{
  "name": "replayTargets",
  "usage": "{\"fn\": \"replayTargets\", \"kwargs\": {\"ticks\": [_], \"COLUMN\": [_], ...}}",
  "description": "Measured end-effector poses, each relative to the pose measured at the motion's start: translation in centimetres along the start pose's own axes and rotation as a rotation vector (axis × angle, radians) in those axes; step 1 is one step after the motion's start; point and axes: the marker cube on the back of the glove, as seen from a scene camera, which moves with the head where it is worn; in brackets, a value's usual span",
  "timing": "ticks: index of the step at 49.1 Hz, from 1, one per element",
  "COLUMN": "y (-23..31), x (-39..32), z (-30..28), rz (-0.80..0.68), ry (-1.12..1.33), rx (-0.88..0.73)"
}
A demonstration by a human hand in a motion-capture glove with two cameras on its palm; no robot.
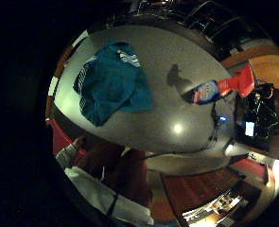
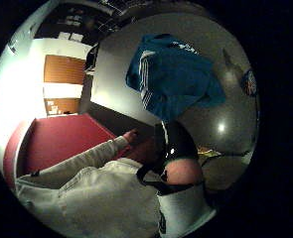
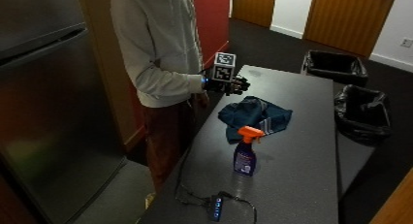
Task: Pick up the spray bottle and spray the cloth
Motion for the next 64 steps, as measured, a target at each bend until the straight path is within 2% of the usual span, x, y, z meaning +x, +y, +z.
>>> {"fn": "replayTargets", "kwargs": {"ticks": [16,43,56,64], "y": [2.6,7.5,7.0,5.2], "x": [3.4,14.0,17.4,19.0], "z": [-0.8,-1.7,-0.5,0.9], "rz": [0.081,0.434,0.541,0.598], "ry": [-0.023,-0.213,-0.392,-0.498], "rx": [0.106,0.488,0.699,0.746]}}
